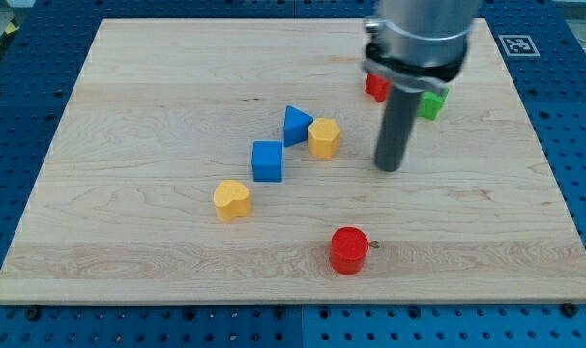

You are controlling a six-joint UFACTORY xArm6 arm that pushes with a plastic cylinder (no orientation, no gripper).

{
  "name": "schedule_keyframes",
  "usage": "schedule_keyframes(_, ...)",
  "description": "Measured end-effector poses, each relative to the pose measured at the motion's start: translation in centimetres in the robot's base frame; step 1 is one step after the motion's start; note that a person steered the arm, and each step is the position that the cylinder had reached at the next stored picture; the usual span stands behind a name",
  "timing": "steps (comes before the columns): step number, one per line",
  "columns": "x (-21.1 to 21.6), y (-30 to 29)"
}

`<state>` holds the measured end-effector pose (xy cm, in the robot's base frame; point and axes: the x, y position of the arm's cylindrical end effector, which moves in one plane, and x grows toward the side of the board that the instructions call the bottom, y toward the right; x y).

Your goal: Push the green star towards the green circle

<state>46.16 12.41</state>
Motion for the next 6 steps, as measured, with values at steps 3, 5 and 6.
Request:
schedule_keyframes(3, -10.2, 5.4)
schedule_keyframes(5, -13.5, 7.6)
schedule_keyframes(6, -15.4, 12.5)
